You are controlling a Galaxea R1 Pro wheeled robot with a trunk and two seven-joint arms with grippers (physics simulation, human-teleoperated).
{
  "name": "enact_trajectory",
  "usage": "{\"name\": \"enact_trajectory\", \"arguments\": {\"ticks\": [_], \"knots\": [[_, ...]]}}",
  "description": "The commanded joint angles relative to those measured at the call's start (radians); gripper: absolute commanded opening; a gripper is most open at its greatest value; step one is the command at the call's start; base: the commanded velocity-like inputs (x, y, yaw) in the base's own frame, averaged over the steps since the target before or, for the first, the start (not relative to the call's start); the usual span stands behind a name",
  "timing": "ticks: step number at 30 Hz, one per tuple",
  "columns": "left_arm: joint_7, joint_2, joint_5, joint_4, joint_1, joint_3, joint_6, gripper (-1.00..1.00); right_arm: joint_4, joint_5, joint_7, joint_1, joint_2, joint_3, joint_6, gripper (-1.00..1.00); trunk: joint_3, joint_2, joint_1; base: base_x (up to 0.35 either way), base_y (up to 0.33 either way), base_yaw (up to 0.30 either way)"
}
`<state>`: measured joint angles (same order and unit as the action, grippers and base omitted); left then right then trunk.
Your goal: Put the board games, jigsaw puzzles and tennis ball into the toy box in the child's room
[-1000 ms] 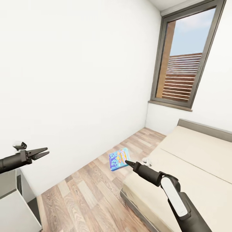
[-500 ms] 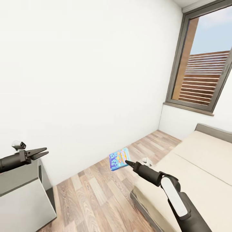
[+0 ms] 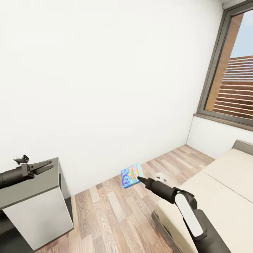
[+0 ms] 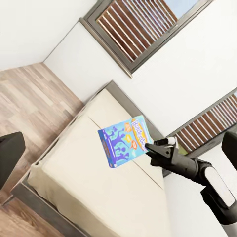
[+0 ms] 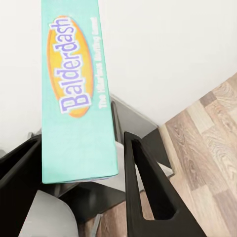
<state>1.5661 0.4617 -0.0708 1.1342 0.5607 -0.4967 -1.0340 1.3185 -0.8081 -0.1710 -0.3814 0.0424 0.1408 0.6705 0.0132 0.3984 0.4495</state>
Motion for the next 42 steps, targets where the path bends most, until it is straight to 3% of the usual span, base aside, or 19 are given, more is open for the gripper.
{"name": "enact_trajectory", "arguments": {"ticks": [1,42], "knots": [[0.005,0.000,0.002,0.000,0.001,0.000,-0.011,1.00,0.000,0.002,-0.002,-0.001,0.001,0.000,0.003,-1.00,0.001,0.002,0.001,0.000,0.000,0.038],[0.005,-0.003,0.002,0.001,0.001,0.004,-0.011,1.00,-0.002,0.004,-0.002,-0.001,-0.001,0.000,0.002,-1.00,0.001,0.002,0.001,0.000,0.000,0.270]]}}
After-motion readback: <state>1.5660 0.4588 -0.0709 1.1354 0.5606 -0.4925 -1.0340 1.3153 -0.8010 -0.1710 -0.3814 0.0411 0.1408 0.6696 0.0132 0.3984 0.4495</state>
